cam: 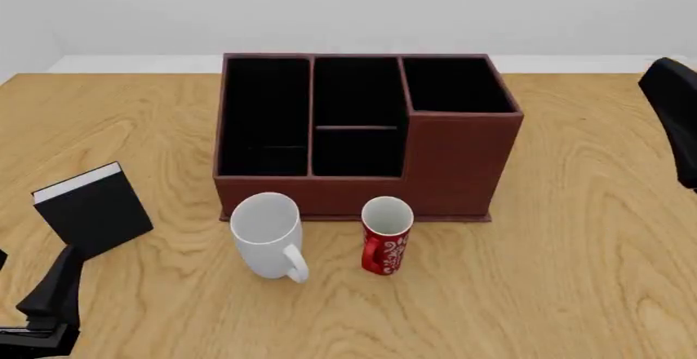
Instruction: Pick up the white mug and place it to the right of the caddy.
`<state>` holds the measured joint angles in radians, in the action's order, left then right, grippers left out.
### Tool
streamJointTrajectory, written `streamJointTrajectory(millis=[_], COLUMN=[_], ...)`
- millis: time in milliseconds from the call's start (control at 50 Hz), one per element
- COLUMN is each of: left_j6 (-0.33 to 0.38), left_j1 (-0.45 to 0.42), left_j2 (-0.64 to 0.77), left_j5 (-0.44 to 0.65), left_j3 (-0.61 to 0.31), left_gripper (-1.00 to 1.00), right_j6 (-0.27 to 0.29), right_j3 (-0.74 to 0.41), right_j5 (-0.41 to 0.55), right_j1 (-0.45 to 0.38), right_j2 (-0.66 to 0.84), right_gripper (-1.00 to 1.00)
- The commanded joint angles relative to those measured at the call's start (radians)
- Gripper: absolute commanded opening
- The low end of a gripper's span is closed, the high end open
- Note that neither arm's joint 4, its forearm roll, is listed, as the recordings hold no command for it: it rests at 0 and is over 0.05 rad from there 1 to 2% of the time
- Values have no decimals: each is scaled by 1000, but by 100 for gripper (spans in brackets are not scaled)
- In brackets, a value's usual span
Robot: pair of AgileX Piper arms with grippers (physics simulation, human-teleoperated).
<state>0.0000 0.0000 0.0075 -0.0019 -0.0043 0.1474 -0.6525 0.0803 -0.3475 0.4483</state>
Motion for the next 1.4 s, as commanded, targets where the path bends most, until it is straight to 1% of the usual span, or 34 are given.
streamJointTrajectory(millis=[20,60,100,200,260,300,360,480,560,600,680,820,940,1000,1120,1160,1200,1220,1240,1280,1400], left_j6=[0,0,0,0,0,0,0,0,0,0,0,0,0,0,0,0,0,0,0,0,0], left_j1=[0,0,0,0,0,0,0,0,0,0,0,0,0,0,0,0,0,0,0,0,0], left_j2=[0,0,0,0,0,0,0,0,0,0,0,0,0,0,0,0,0,0,0,0,0], left_j5=[0,0,0,0,0,0,0,0,0,0,0,0,0,0,0,0,0,0,0,0,0], left_j3=[0,0,0,0,0,0,0,0,0,0,0,0,0,0,0,0,0,0,0,0,0], left_gripper=[100,100,100,100,100,100,100,100,100,100,100,100,100,100,100,100,100,100,100,100,100], right_j6=[37,31,36,53,62,79,81,86,115,119,157,139,83,90,48,24,15,-1,-5,16,-26], right_j3=[-139,-167,-193,-257,-304,-332,-369,-462,-504,-520,-543,-618,-690,-699,-748,-760,-764,-774,-778,-771,-806], right_j5=[33,44,56,88,113,134,156,237,277,303,334,403,468,484,542,562,571,579,585,586,629], right_j1=[-94,-113,-145,-180,-222,-239,-261,-305,-336,-333,-337,-368,-427,-420,-450,-461,-469,-485,-491,-480,-505], right_j2=[70,86,107,144,182,214,242,342,398,426,460,535,621,639,711,739,758,780,792,794,845], right_gripper=[100,100,100,100,100,100,100,100,100,100,100,100,100,100,100,100,100,100,100,100,100])
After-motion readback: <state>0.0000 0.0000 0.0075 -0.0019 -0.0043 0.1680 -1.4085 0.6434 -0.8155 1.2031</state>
